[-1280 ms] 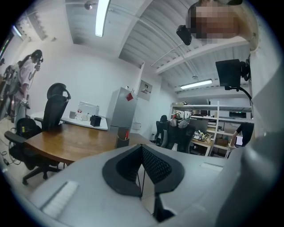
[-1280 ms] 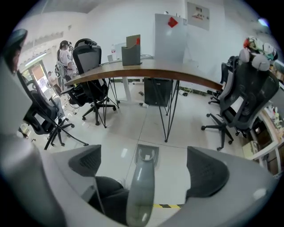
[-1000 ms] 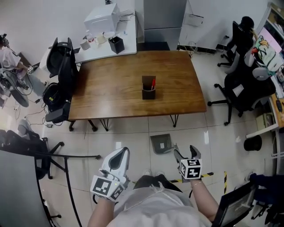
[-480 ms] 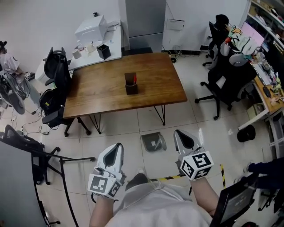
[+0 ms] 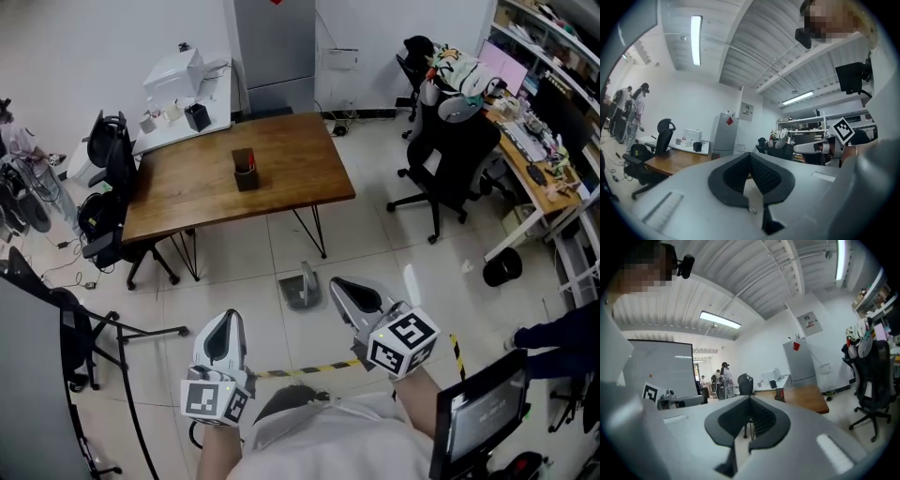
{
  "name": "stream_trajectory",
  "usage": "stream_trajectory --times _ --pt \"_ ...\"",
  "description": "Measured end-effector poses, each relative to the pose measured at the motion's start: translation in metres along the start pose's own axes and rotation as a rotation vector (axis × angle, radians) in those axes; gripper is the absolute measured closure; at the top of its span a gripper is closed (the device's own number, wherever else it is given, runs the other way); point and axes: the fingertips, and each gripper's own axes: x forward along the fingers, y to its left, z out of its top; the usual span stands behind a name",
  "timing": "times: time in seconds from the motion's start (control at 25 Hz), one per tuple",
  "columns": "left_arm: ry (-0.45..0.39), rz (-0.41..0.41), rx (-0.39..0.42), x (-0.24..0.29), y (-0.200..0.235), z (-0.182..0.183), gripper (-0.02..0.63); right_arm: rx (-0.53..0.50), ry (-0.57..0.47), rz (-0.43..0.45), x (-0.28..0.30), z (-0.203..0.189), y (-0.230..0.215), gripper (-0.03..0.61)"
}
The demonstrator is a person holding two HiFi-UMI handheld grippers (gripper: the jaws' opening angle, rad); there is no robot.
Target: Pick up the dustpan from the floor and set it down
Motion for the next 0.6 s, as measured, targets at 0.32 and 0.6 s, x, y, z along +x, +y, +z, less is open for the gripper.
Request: stream_trajectory --times 0.32,0.6 --pt "-0.014 -0.019 -0.012 -0.027 -0.010 0.015 0.601 -0.093 -0.057 0.016 -0.028 0.012 0.051 0.577" --pt "-0.050 -0.006 -0.006 -0.047 -0.012 0.023 0.601 -0.086 -0.087 0.030 -0.047 0.014 0.075 0.578"
